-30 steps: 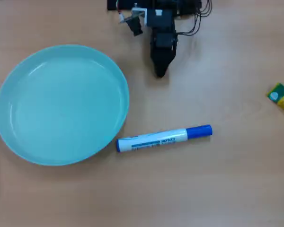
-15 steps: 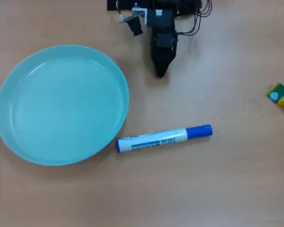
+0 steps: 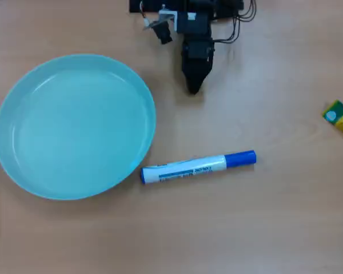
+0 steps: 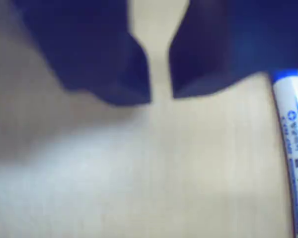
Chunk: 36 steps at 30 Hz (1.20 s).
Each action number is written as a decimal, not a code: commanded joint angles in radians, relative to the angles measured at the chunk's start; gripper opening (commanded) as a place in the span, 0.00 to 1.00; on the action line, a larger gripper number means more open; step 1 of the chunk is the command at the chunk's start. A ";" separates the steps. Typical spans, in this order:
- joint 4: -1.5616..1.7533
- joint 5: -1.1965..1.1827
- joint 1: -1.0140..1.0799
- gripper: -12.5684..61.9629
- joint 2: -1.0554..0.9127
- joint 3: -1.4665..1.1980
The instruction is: Pick up the blue pen, then put it in the green bowl
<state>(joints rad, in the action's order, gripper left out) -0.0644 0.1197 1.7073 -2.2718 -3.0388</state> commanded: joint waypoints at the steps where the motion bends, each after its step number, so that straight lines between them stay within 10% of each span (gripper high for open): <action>1: -0.109 -0.005 0.000 0.13 -0.098 0.018; 36: -0.991 0.018 -0.330 0.14 0.268 1.028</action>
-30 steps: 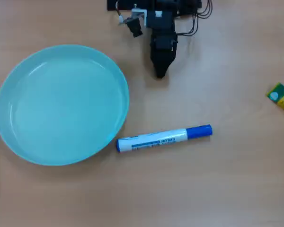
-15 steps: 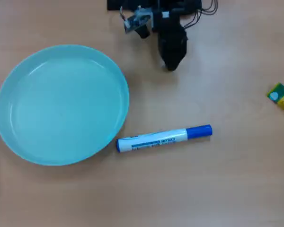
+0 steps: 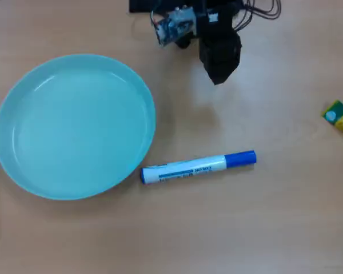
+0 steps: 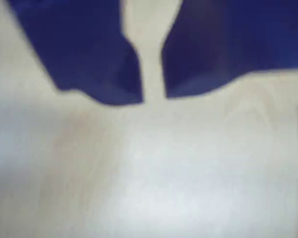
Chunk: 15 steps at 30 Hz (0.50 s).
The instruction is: Pick up the blue pen, then put it in the green bowl
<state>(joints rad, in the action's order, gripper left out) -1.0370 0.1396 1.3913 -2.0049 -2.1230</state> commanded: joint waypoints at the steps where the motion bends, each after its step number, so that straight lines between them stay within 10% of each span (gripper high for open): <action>1: -0.040 0.000 -0.014 0.15 0.003 0.138; 15: -0.330 -0.114 -0.015 0.19 0.115 0.546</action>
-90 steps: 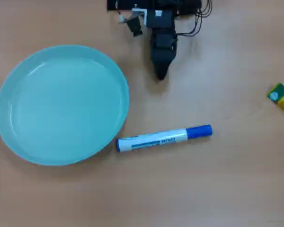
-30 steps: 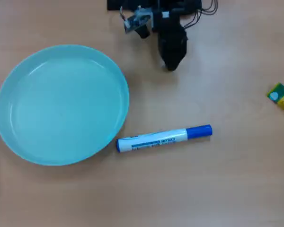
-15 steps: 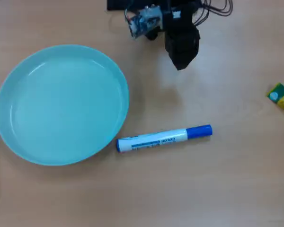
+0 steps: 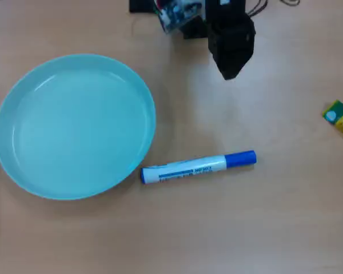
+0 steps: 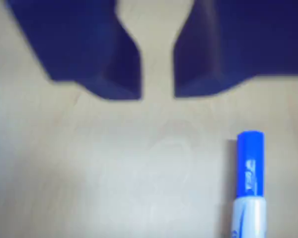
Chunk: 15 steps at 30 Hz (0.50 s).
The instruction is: Pick up the blue pen, then put it in the green bowl
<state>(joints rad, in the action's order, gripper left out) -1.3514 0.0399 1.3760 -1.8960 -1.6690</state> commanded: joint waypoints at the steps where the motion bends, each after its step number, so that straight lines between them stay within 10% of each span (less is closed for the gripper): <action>1: -0.014 -0.014 0.000 0.19 0.025 0.110; 15: -0.051 -0.008 0.063 0.22 0.253 0.411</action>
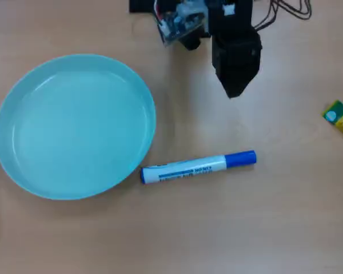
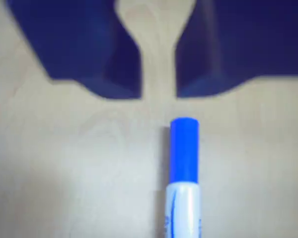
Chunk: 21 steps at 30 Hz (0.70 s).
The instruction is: Pick up the blue pen, then put it in the green bowl
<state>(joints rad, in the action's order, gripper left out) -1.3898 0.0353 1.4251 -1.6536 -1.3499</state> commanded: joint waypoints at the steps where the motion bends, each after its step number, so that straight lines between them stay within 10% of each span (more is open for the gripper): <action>1: -0.018 0.002 0.023 0.25 0.029 0.103; 21: -0.074 0.110 0.130 0.64 0.410 0.385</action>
<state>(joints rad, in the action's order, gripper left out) -1.4542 0.1365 1.5463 -1.2395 -1.0584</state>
